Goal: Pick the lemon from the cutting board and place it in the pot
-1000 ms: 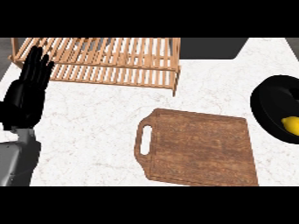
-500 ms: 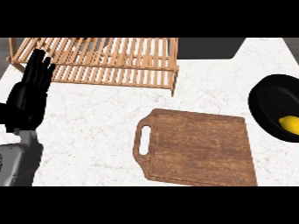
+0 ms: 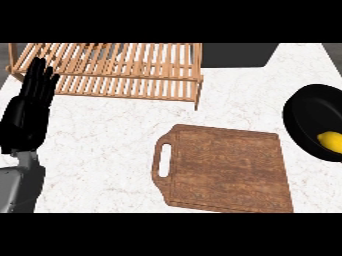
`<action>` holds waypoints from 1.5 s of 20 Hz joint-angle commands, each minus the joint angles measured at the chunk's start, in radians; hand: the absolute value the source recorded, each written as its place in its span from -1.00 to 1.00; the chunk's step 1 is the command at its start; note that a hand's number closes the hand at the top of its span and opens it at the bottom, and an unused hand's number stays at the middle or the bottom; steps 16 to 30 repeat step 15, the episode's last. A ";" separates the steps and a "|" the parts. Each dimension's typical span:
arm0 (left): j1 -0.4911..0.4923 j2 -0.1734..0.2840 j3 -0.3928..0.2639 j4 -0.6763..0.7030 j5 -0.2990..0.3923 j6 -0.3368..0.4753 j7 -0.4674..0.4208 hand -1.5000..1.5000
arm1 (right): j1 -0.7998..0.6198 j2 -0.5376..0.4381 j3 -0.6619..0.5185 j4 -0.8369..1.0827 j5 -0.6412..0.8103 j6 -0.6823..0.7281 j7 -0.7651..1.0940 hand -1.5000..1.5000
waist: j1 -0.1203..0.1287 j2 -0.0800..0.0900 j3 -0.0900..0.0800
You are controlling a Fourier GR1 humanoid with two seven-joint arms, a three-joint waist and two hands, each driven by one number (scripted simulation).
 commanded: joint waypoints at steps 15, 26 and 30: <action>-0.034 -0.025 -0.001 0.018 -0.030 0.003 0.010 0.00 | 0.549 0.130 -0.226 -0.364 -0.564 0.102 -0.382 -1.00 | -0.003 0.001 0.001; -0.034 -0.025 -0.001 0.018 -0.030 0.003 0.010 0.00 | 0.549 0.130 -0.226 -0.364 -0.564 0.102 -0.382 -1.00 | -0.003 0.001 0.001; -0.034 -0.025 -0.001 0.018 -0.030 0.003 0.010 0.00 | 0.549 0.130 -0.226 -0.364 -0.564 0.102 -0.382 -1.00 | -0.003 0.001 0.001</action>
